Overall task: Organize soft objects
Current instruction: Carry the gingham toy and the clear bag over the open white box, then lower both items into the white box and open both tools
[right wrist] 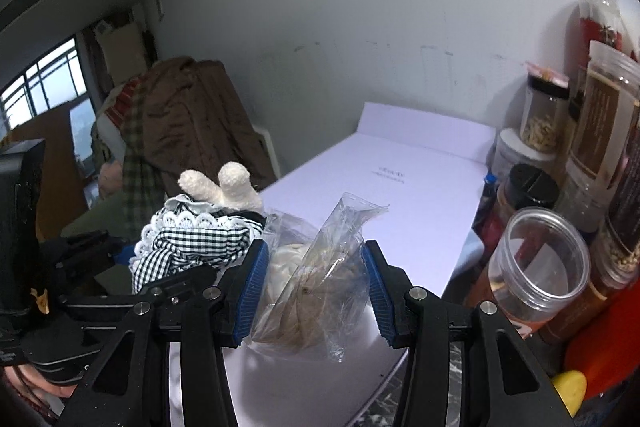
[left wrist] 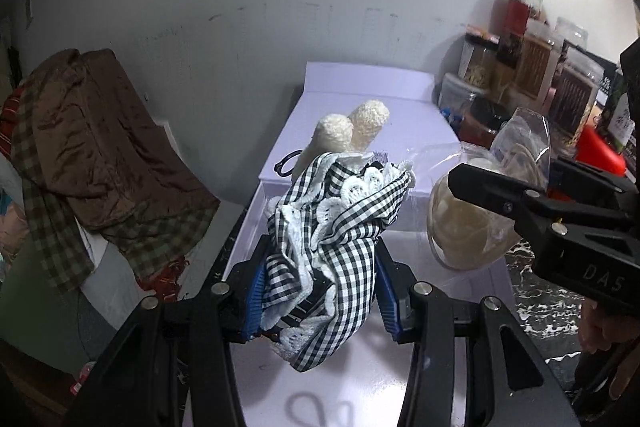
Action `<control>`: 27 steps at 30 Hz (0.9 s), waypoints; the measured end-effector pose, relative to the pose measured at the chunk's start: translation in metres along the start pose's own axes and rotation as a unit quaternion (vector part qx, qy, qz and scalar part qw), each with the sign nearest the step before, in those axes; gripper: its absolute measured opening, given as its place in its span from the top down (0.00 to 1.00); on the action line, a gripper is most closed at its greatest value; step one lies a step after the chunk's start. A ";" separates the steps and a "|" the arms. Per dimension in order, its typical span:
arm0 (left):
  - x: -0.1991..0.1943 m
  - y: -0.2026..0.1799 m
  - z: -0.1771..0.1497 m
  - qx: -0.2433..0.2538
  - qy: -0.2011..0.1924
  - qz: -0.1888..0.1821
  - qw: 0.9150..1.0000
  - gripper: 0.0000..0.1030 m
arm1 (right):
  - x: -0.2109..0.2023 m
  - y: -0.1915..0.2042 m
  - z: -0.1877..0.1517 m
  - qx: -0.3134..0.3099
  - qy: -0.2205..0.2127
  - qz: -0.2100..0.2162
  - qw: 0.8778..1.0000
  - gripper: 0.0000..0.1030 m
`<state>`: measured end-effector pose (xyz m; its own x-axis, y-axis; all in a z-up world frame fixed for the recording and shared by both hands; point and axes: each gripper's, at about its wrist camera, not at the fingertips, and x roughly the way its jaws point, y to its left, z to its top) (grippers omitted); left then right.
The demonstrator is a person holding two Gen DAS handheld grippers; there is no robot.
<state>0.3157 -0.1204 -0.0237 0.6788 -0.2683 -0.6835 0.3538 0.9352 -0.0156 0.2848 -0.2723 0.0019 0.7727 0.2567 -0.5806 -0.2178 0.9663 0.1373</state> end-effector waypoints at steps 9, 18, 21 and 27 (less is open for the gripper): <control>0.022 -0.003 -0.002 0.008 0.032 0.010 0.999 0.55 | 0.025 -0.013 -0.002 0.007 0.037 -0.015 0.999 0.54; 0.043 0.000 -0.006 0.002 0.058 0.023 0.998 0.55 | 0.044 -0.023 -0.008 0.017 0.061 -0.032 0.997 0.53; 0.049 -0.002 -0.007 0.009 0.065 0.041 0.997 0.55 | 0.048 -0.027 -0.011 0.023 0.066 -0.043 0.997 0.53; 0.059 -0.003 -0.010 0.011 0.084 0.050 0.995 0.54 | 0.047 -0.029 -0.015 0.032 0.074 -0.040 0.996 0.49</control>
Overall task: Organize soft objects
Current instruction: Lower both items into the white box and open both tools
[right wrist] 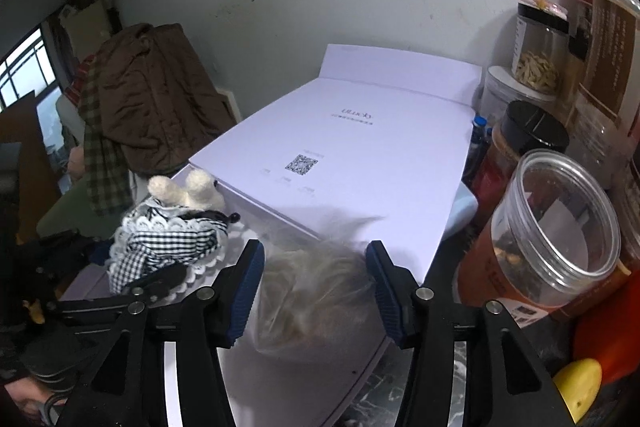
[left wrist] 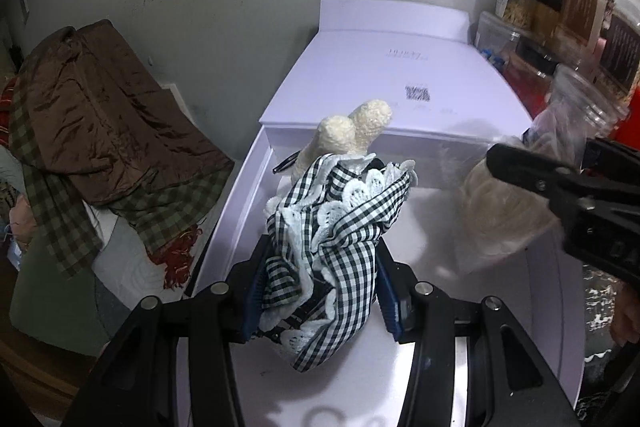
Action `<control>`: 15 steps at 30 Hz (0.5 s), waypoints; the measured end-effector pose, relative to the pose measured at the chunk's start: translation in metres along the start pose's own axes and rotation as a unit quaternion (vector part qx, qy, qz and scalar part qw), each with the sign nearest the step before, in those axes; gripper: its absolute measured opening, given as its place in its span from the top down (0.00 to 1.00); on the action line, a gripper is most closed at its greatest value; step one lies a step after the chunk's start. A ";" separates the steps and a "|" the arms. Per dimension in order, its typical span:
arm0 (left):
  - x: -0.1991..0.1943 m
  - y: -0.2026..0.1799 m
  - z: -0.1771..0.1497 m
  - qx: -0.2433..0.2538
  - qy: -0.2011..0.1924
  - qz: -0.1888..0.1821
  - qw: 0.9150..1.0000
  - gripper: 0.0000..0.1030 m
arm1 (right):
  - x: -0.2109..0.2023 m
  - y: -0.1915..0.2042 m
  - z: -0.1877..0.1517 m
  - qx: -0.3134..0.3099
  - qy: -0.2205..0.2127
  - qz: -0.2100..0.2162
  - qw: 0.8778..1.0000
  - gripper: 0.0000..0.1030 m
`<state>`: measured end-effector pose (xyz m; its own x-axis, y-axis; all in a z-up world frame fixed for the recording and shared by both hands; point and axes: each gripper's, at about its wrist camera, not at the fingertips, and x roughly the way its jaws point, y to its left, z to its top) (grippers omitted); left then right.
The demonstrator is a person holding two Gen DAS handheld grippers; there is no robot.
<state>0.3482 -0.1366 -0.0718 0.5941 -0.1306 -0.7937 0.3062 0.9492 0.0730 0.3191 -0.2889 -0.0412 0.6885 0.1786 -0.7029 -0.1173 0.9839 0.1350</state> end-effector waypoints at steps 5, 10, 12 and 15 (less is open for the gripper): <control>0.000 -0.003 0.001 -0.002 0.013 -0.007 1.000 0.50 | -0.012 0.006 0.002 -0.015 -0.012 -0.009 1.000 0.28; -0.012 -0.005 0.004 -0.002 0.008 -0.005 1.000 0.39 | -0.028 0.014 0.005 -0.036 -0.023 -0.020 0.999 0.23; -0.019 -0.005 0.005 -0.002 0.001 0.003 1.000 0.22 | -0.034 0.017 0.006 -0.038 -0.026 -0.019 0.999 0.23; -0.031 -0.004 0.007 -0.006 -0.012 0.009 1.000 0.22 | -0.042 0.020 0.009 -0.041 -0.030 -0.019 0.999 0.23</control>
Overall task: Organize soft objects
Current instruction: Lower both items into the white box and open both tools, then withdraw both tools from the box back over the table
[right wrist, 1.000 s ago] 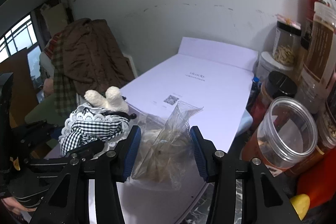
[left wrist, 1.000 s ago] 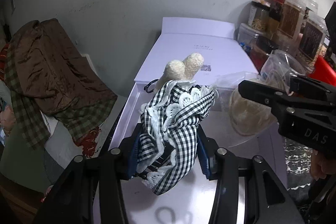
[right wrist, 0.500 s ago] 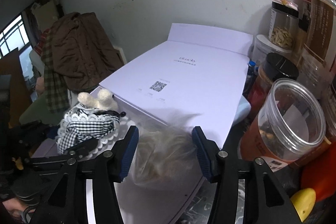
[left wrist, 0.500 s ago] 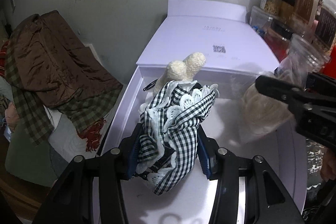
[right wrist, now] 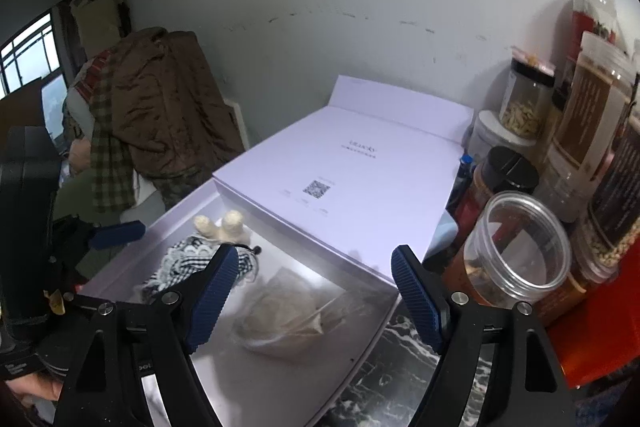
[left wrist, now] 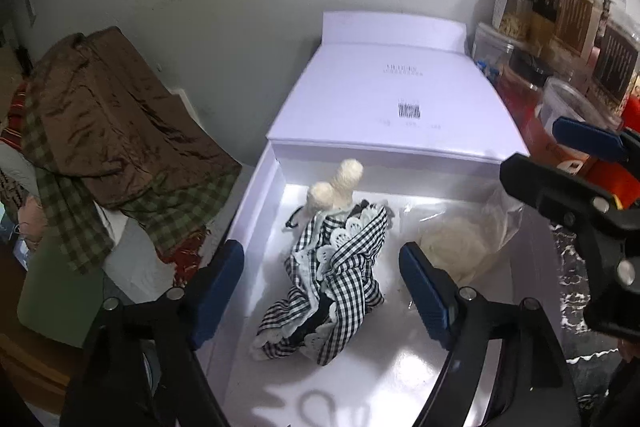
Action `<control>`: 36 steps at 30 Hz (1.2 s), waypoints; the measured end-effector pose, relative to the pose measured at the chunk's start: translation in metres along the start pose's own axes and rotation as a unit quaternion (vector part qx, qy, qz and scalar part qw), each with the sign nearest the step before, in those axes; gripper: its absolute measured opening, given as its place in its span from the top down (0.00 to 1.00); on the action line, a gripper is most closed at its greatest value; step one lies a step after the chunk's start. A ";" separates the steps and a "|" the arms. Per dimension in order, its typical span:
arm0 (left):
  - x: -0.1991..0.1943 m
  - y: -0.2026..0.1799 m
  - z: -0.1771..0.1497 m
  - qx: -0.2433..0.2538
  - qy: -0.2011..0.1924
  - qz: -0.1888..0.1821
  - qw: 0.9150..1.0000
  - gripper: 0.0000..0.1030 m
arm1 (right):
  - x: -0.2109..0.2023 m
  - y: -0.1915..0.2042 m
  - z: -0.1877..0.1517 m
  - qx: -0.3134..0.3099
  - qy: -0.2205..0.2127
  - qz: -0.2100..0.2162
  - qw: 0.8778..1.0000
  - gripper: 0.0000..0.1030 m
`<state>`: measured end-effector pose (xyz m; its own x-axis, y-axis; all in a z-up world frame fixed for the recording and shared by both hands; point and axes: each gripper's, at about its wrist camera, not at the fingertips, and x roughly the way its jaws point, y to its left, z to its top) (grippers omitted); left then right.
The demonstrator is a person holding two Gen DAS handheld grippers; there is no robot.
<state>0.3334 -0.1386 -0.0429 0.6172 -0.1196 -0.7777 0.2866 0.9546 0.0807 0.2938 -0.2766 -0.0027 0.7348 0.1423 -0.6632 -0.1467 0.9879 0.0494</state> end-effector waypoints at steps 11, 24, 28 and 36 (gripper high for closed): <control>-0.054 0.003 0.006 -0.011 -0.040 -0.003 0.999 0.22 | -0.048 0.005 0.014 0.008 -0.028 0.002 1.000 0.20; -0.138 0.006 0.009 -0.015 -0.106 -0.001 0.994 0.22 | -0.121 0.026 0.022 -0.011 -0.079 -0.003 0.997 0.20; -0.164 0.005 0.005 -0.011 -0.123 0.001 0.992 0.22 | -0.149 0.034 0.020 -0.021 -0.100 -0.004 0.995 0.20; -0.222 -0.001 -0.012 0.000 -0.168 -0.009 0.986 0.22 | -0.208 0.044 0.005 -0.031 -0.145 -0.015 0.989 0.17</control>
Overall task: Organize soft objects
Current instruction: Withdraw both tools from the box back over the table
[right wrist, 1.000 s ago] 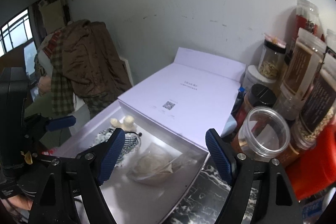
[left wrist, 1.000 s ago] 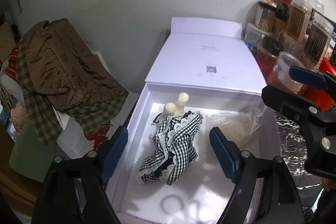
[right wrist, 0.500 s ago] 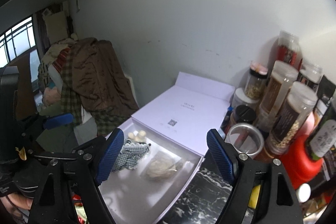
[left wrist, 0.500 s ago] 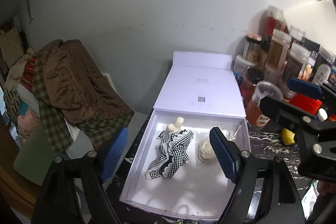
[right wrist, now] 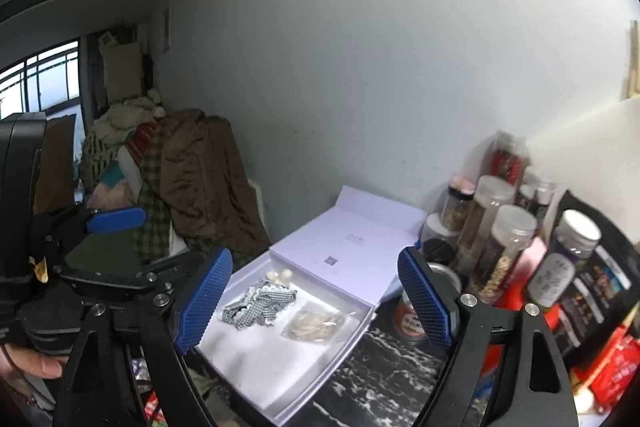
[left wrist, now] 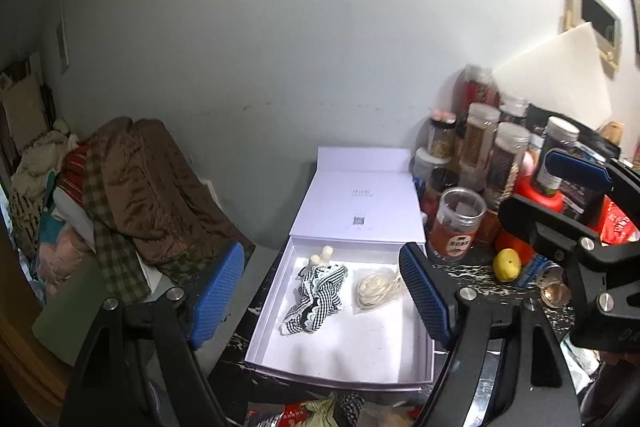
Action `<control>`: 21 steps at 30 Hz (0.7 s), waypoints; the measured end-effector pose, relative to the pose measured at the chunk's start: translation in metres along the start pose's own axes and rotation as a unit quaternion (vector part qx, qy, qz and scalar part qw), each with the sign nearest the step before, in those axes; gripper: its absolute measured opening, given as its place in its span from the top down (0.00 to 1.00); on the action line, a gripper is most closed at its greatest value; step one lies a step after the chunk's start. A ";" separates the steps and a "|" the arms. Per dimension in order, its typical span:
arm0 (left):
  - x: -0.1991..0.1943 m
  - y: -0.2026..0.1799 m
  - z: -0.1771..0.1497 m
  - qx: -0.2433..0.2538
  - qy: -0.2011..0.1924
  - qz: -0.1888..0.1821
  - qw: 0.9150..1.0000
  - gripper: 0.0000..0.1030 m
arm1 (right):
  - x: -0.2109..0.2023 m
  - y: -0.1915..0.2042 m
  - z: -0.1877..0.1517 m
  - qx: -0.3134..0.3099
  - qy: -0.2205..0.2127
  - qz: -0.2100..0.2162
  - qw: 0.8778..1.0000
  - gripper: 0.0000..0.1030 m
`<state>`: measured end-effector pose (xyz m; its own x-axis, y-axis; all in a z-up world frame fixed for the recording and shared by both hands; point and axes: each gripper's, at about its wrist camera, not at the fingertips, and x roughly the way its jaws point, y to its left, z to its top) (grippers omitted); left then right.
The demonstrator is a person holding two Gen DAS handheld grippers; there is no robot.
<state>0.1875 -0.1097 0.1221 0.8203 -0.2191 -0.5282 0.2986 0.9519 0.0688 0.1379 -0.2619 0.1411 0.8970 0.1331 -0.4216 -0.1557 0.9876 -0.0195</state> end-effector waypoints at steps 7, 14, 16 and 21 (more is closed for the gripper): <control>-0.047 -0.011 -0.013 0.014 -0.040 -0.008 0.999 0.22 | -0.048 0.000 -0.017 0.000 -0.017 -0.009 1.000 0.17; -0.075 -0.022 -0.038 0.020 -0.038 -0.022 0.999 0.22 | -0.080 0.008 -0.040 -0.007 -0.015 -0.010 1.000 0.17; -0.082 -0.024 -0.046 0.022 -0.040 -0.022 0.999 0.22 | -0.089 0.013 -0.048 -0.009 -0.017 -0.011 1.000 0.17; -0.097 -0.031 -0.069 0.029 -0.040 -0.027 0.998 0.22 | -0.106 0.023 -0.072 -0.009 -0.006 -0.013 1.000 0.16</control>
<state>0.0653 -0.1033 0.1127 0.8383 -0.2878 -0.4630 0.3685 0.9250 0.0922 0.0097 -0.2592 0.1203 0.9054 0.1094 -0.4103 -0.1408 0.9889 -0.0471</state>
